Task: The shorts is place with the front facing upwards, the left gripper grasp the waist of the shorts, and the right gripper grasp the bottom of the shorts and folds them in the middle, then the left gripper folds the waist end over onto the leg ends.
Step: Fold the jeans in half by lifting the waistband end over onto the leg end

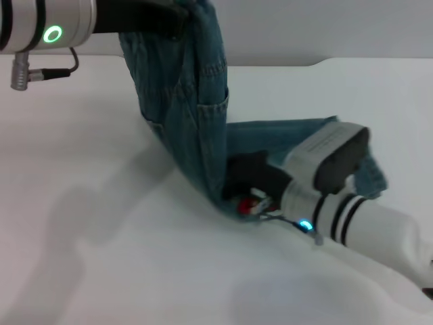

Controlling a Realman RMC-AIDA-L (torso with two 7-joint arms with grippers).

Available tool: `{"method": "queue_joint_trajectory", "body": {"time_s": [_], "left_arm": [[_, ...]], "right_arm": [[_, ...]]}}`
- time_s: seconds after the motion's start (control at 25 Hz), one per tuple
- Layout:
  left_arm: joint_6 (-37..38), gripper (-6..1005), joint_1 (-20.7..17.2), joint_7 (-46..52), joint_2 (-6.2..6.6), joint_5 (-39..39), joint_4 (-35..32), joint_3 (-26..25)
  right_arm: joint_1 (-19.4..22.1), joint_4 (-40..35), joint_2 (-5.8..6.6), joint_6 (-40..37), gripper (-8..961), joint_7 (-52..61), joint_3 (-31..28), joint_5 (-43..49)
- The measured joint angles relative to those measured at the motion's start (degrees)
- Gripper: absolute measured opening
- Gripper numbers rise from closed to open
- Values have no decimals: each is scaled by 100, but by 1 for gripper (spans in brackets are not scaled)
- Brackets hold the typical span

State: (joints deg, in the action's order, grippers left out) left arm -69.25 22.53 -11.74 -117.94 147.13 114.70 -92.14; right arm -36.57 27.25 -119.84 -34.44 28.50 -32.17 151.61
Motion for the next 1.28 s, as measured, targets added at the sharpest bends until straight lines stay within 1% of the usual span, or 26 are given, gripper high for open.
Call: {"method": "queue_joint_trajectory", "body": {"time_s": [0.04, 0.16, 0.36, 0.48, 0.68, 0.8, 0.92, 1.04, 1.08, 1.28], "left_arm": [[82, 99, -26, -116, -1, -174, -22, 7], [212, 98, -97, -230, -5, -325, -44, 48], [350, 98, -215, -305, -4, -430, -94, 110], [426, 98, -297, -343, -3, -468, -156, 118], [458, 98, -347, -390, -1, -475, -158, 120], [481, 98, -329, -405, 0, -505, -145, 125], [503, 98, -271, -441, -1, -585, -118, 139], [549, 98, -228, -515, -3, -702, -110, 153], [581, 98, -222, -562, -2, -786, -109, 154], [630, 98, -226, -680, -1, -950, -105, 157]], "right_arm": [[-63, 96, -2, 78, 0, 1, 128, 0], [-105, 150, -2, 134, 0, 2, 195, 0], [-67, 165, -4, 156, 0, 2, 145, -17], [193, 155, 8, 133, -1, -33, -251, -30], [638, -45, 112, 104, -1, -99, -1151, -7], [731, -157, 120, 109, -1, -156, -1456, 12], [583, -205, 76, 215, -1, -150, -1306, 20], [377, -141, 12, 312, -1, -114, -912, -5], [254, -42, 0, 360, -1, -21, -692, -17], [75, 82, -3, 386, -1, 181, -481, -18]]}}
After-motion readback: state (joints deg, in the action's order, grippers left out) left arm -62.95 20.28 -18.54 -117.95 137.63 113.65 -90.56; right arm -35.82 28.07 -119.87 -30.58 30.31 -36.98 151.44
